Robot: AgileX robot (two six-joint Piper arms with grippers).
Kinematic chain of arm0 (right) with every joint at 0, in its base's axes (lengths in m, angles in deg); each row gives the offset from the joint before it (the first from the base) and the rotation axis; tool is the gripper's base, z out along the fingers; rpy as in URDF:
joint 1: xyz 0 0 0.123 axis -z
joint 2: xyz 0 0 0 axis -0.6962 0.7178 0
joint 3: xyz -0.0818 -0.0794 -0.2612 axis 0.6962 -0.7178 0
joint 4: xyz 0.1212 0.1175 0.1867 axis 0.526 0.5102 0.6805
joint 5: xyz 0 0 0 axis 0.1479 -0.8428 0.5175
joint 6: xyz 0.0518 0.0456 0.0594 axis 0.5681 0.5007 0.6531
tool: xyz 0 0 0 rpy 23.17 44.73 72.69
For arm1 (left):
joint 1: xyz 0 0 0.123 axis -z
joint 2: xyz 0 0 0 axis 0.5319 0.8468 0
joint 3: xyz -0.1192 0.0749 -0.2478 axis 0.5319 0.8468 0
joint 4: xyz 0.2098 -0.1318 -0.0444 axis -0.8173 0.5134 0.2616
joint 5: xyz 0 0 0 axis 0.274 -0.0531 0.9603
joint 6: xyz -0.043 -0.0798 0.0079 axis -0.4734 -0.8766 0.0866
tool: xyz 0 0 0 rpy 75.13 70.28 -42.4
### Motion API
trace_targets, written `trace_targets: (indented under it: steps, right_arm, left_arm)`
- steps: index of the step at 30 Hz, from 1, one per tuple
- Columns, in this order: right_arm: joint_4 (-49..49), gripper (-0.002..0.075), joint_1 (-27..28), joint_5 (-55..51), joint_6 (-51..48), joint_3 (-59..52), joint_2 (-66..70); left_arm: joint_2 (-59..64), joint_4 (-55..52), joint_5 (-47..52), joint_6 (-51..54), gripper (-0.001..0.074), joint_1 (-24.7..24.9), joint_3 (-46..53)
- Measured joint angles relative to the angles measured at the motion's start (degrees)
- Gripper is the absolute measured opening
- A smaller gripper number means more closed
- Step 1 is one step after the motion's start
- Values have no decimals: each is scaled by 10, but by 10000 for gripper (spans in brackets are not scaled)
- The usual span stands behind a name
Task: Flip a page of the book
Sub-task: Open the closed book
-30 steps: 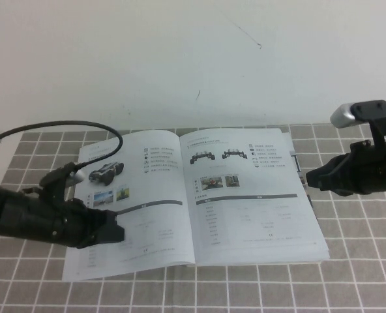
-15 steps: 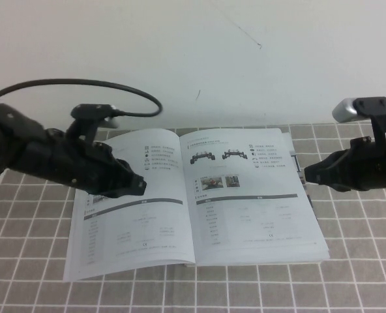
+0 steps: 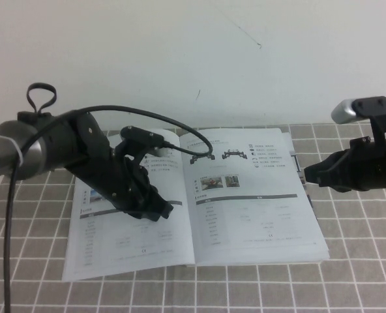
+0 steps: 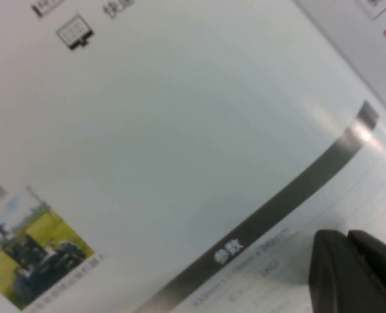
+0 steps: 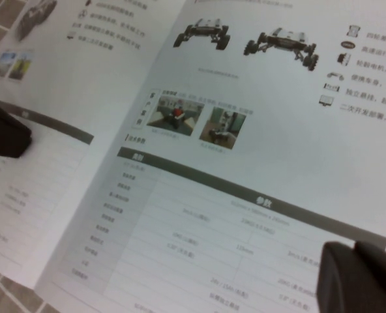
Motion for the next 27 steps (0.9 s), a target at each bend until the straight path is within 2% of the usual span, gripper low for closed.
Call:
trace_targets:
  steps: [10, 13, 18, 21, 27]
  right_arm:
    - [-1, 25, 0, 38, -3, 0, 8]
    - [-1, 84, 0, 44, -2, 0, 17]
    - [-1, 232, 0, 46, -3, 11, 45]
    - [-1, 263, 0, 41, -5, 27, 75]
    - [0, 276, 0, 24, -5, 55, 126]
  left_arm:
    - [68, 24, 3, 5, -4, -1, -11]
    - [70, 29, 8, 5, -4, -1, -13]
    - [75, 30, 11, 5, -4, -1, -16]
    - [75, 30, 11, 5, -4, -1, -17]
    - [75, 31, 12, 5, -4, -1, -17]
